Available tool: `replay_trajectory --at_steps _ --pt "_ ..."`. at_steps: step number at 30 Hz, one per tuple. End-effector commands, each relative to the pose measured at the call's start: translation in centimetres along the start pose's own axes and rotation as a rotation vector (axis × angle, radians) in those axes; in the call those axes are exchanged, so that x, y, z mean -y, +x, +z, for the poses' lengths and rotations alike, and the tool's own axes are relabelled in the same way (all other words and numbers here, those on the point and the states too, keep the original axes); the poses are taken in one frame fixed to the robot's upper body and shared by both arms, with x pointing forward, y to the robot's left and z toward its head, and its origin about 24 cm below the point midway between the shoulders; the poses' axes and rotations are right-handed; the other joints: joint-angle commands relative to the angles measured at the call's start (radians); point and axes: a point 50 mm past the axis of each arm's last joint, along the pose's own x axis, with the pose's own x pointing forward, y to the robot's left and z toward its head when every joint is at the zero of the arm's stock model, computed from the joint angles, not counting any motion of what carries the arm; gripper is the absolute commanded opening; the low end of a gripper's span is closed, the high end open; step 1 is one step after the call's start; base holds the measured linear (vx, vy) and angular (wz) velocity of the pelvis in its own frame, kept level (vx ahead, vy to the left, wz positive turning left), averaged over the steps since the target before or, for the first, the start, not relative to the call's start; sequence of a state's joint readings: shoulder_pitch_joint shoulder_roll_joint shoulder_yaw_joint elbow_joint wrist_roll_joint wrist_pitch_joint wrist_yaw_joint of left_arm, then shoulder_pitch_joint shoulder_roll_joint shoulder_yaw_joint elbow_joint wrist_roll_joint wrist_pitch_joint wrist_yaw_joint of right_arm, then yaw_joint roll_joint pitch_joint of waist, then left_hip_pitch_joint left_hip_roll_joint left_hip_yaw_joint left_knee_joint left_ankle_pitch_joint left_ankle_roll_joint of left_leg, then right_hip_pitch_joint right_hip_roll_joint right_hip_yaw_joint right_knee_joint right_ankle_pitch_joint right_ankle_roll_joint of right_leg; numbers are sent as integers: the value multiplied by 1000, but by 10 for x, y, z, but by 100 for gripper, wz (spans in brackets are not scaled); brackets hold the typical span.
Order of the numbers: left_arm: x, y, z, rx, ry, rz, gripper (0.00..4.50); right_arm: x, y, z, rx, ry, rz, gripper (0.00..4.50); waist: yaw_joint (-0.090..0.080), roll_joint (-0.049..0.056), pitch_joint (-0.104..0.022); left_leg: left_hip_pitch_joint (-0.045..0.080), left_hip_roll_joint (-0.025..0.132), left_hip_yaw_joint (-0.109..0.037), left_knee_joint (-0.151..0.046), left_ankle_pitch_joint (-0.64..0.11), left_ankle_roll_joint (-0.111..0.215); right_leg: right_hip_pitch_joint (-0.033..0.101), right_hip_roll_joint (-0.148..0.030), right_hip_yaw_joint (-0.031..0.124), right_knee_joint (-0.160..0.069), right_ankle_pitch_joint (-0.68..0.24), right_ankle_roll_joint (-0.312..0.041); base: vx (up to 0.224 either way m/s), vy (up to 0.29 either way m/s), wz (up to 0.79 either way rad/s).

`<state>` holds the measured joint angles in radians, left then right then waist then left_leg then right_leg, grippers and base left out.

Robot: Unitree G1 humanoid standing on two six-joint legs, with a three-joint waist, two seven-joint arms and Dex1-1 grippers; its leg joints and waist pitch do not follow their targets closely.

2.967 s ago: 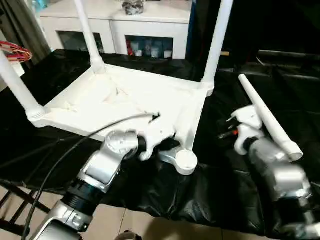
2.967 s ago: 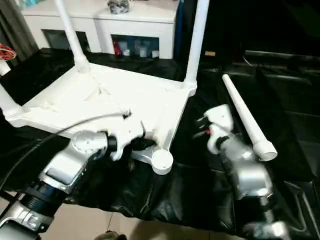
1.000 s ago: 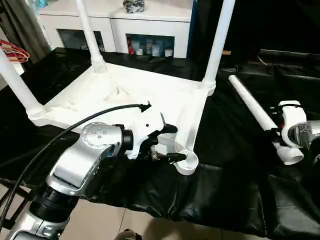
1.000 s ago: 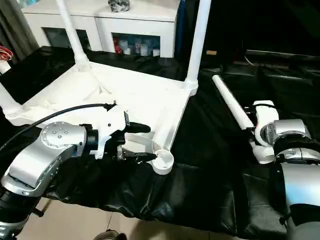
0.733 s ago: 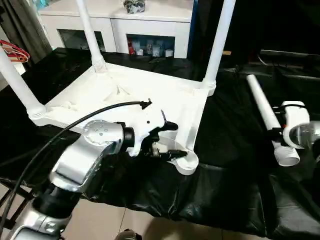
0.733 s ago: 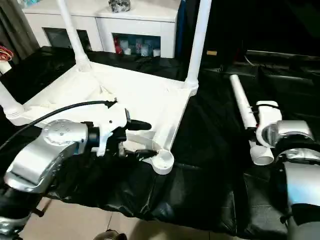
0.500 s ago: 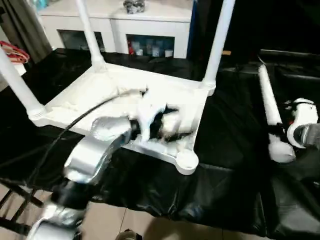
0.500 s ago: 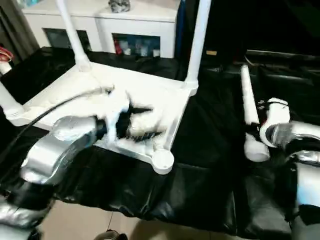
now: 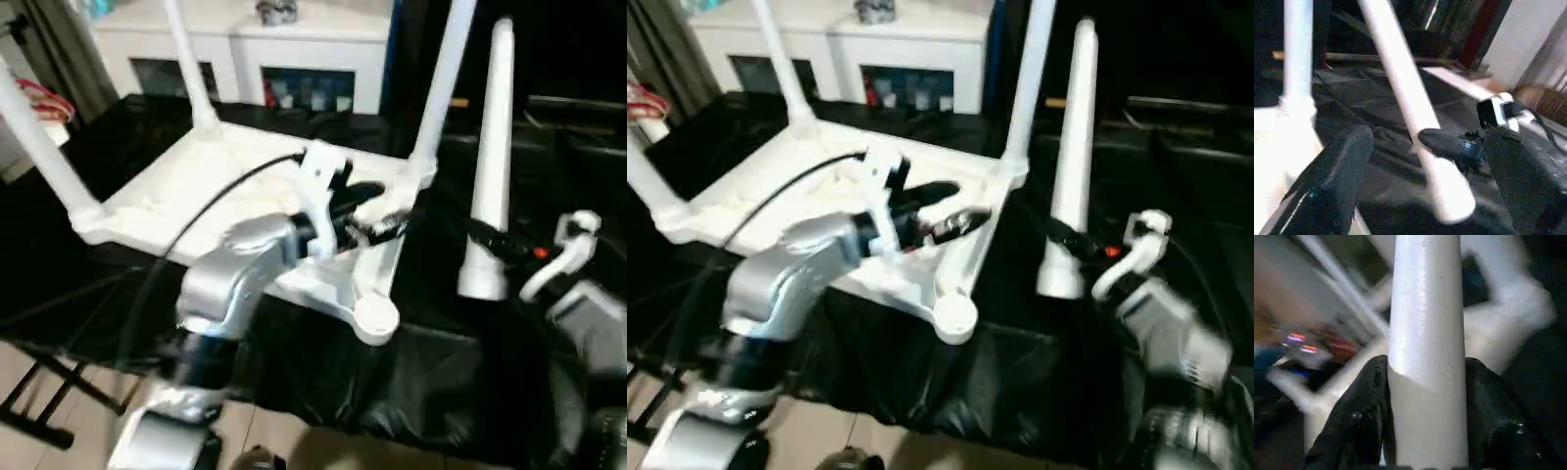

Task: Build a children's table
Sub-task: Pick table leg

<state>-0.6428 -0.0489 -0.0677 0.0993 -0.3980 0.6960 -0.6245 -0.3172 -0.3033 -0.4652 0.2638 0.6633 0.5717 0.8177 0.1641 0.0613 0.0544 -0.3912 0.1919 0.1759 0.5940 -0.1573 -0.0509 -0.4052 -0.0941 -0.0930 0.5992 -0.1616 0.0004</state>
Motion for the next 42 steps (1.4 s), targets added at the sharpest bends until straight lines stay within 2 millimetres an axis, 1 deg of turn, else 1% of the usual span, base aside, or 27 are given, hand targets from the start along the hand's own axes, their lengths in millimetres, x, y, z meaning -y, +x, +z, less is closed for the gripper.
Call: replay_trajectory --at_steps 1,2,3,4,5,6,7,8,11,13,14,15,18,19,21,24,26,27,28,29,33,34,35,36,37,41,42 --pt "-2 2 4 10 -40 12 410 -14 -1 8 48 -5 80 184 2 -29 -72 20 32 -9 -64 -247 65 43 -55 35 -95 -416 -140 0 0 0" --pt "-2 2 4 10 -40 12 410 -14 -1 8 48 -5 80 184 1 -30 -71 18 31 -11 -67 -261 56 43 -57 34 -100 -446 -127 0 0 0" --pt "-1 6 5 23 -76 5 410 -23 -2 5 50 0 133 184 2 -32 -68 18 28 -9 -68 -265 49 42 -56 34 -106 -470 -108 0 0 0" --pt "0 8 6 29 -91 0 410 -28 -2 4 49 8 159 184 4 -31 -69 22 28 -10 -67 -267 46 40 -58 34 -107 -477 -104 0 0 0" --pt "1 9 7 34 -104 -7 410 -33 -2 3 41 8 180 184 3 -31 -69 20 27 -9 -68 -264 47 41 -58 34 -109 -479 -100 0 0 0" --pt "2 11 8 38 -114 -13 410 -37 -1 1 27 5 197 184 2 -31 -67 14 28 -13 -72 -262 43 44 -57 32 -110 -485 -84 0 0 0" --pt "3 11 8 42 -119 -18 410 -40 1 -1 2 -6 204 184 2 -31 -69 15 28 -13 -71 -262 41 44 -59 32 -109 -484 -82 0 0 0" --pt "4 12 9 46 -129 -23 410 -43 2 -4 -26 -16 210 184 -3 -32 -67 10 27 -15 -74 -264 37 45 -58 31 -110 -489 -74 0 0 0" --pt "8 14 12 68 -172 -46 410 -52 8 -14 -99 -47 236 184 -5 -34 -68 12 26 -14 -72 -256 32 43 -60 33 -112 -494 -69 0 0 0" --pt "8 15 12 64 -177 -49 410 -58 14 -18 -122 -56 265 184 -6 -40 -68 12 25 -13 -72 -255 35 42 -61 33 -114 -500 -66 0 0 0" --pt "8 15 12 64 -177 -49 410 -58 14 -18 -122 -56 265 184 -5 -38 -68 12 25 -13 -72 -253 35 41 -61 33 -114 -500 -65 0 0 0" --pt "8 14 11 58 -182 -41 410 -65 19 -20 -133 -57 294 184 -6 -40 -67 9 26 -14 -72 -245 37 43 -61 34 -112 -492 -64 0 0 0" --pt "6 14 11 61 -191 -29 410 -71 24 -21 -144 -58 322 184 -4 -36 -70 9 29 -15 -73 -230 39 43 -60 35 -107 -453 -71 0 0 0" --pt "5 14 12 63 -193 -28 410 -71 24 -22 -146 -59 325 184 -3 -38 -71 10 30 -15 -73 -228 38 44 -60 36 -105 -440 -76 0 0 0" --pt "4 12 13 71 -199 -23 410 -74 26 -23 -157 -62 340 184 -2 -37 -71 9 32 -14 -73 -219 39 44 -60 38 -102 -411 -84 0 0 0" --pt "2 10 16 86 -210 -17 378 -77 28 -26 -181 -67 363 184 4 -37 -73 8 33 -14 -71 -203 42 46 -61 40 -94 -358 -107 0 0 0" --pt "1 9 18 99 -214 -14 378 -77 29 -27 -185 -67 365 184 7 -37 -74 8 33 -13 -70 -192 44 47 -62 41 -91 -340 -114 0 0 0" --pt "1 9 19 106 -217 -11 356 -77 29 -27 -187 -68 364 184 7 -37 -74 8 33 -13 -69 -190 44 47 -62 41 -90 -334 -118 0 0 0" --pt "0 8 21 131 -226 -7 351 -78 29 -28 -187 -66 363 184 8 -37 -74 7 32 -12 -68 -185 46 49 -61 41 -88 -319 -124 0 0 0" --pt "0 8 22 135 -228 -7 351 -78 29 -28 -188 -66 363 184 8 -37 -74 7 32 -12 -69 -186 46 49 -61 41 -88 -320 -124 0 0 0" --pt "1 9 23 151 -244 -18 313 -78 29 -29 -191 -67 360 184 8 -36 -73 9 33 -13 -70 -197 43 48 -61 41 -90 -339 -119 0 0 0" --pt "1 9 23 152 -245 -20 309 -78 29 -29 -191 -68 359 184 7 -31 -73 9 33 -13 -70 -205 40 47 -61 41 -93 -345 -116 0 0 0" --pt "2 9 24 157 -255 -26 305 -78 29 -29 -191 -68 358 184 8 -33 -73 9 33 -14 -71 -209 37 49 -61 40 -92 -348 -113 0 0 0" --pt "2 9 24 165 -266 -28 286 -78 29 -29 -190 -68 357 184 8 -34 -73 9 33 -14 -71 -212 35 49 -62 40 -93 -356 -111 0 0 0" --pt "2 9 24 167 -269 -29 286 -78 29 -29 -190 -68 357 184 8 -30 -72 9 32 -14 -71 -214 34 49 -63 41 -93 -359 -111 0 0 0" --pt "2 10 26 184 -291 -30 263 -78 29 -29 -193 -72 357 184 7 -33 -72 8 31 -14 -71 -215 32 49 -61 40 -95 -365 -104 0 0 0" --pt "2 10 26 184 -293 -30 234 -78 29 -29 -195 -73 357 184 7 -33 -72 8 31 -14 -71 -214 33 49 -61 40 -95 -369 -100 0 0 0"
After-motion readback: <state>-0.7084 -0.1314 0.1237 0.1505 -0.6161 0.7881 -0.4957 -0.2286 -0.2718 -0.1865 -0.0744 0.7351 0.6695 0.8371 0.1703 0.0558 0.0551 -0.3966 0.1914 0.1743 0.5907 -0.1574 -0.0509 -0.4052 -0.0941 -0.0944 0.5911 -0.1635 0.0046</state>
